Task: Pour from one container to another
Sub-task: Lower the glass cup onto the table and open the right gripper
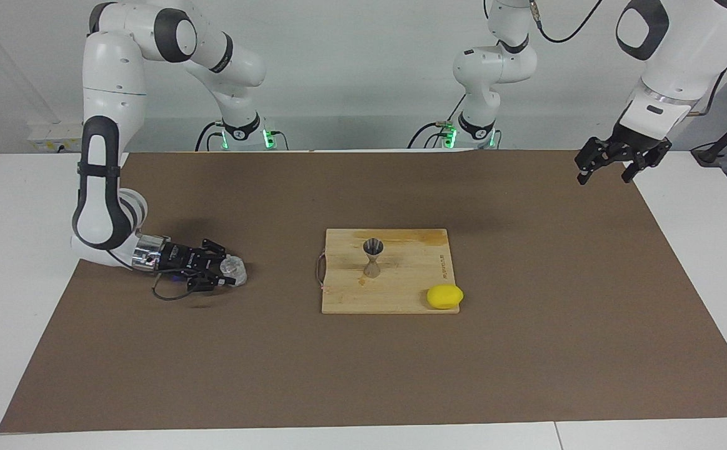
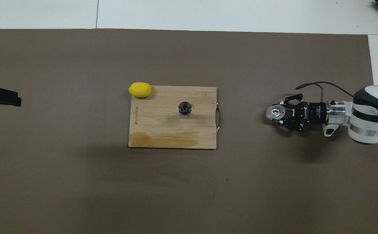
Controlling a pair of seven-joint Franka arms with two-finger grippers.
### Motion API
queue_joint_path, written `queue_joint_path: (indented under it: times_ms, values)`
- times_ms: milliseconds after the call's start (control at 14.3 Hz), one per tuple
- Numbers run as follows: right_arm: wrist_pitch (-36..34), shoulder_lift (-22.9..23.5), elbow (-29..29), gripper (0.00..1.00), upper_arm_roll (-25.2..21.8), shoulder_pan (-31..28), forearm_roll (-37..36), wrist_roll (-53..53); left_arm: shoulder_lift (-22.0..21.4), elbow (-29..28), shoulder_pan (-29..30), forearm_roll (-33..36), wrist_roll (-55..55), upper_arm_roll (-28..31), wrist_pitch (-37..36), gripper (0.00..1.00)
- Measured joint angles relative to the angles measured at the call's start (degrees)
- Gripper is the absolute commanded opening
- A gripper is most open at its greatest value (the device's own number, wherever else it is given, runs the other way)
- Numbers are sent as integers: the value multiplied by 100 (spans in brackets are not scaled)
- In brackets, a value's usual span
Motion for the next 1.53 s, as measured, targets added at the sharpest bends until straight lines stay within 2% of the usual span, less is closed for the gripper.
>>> queue_joint_path:
  times_ms: [279, 349, 418, 488, 558, 627, 837, 1046, 1325, 1534]
  values:
    - [0, 5, -2, 0, 12, 2, 0, 0, 0, 0, 0, 0, 0, 0, 0, 100]
    - [1, 12, -5, 32, 12, 0, 0, 0, 0, 0, 0, 0, 0, 0, 0, 100]
    - [0, 27, -6, 58, 12, 0, 0, -4, 0, 0, 0, 0, 0, 0, 0, 100]
    - [0, 42, -5, 68, 13, 0, 1, -6, 0, 0, 0, 0, 0, 0, 0, 100]
    - [0, 43, -2, 86, 15, 4, 0, -8, 0, 0, 0, 0, 0, 0, 0, 100]
    - [0, 43, 3, 100, 17, 14, -6, -11, 0, 0, 0, 0, 0, 0, 0, 100]
    - [0, 3, 100, 100, 40, 23, -167, -30, 0, 0, 0, 0, -1, 0, 0, 100]
    - [-1, -272, 170, 100, 40, 21, -403, 11, 0, 0, 0, 0, -1, 0, 0, 100]
    - [-1, -885, 214, 100, 41, 22, -948, 330, 0, 1, 0, 0, -1, 1, 0, 100]
    - [129, -1512, 228, 100, 43, 107, -1737, 499, 0, 1, 0, 0, -1, 2, 0, 100]
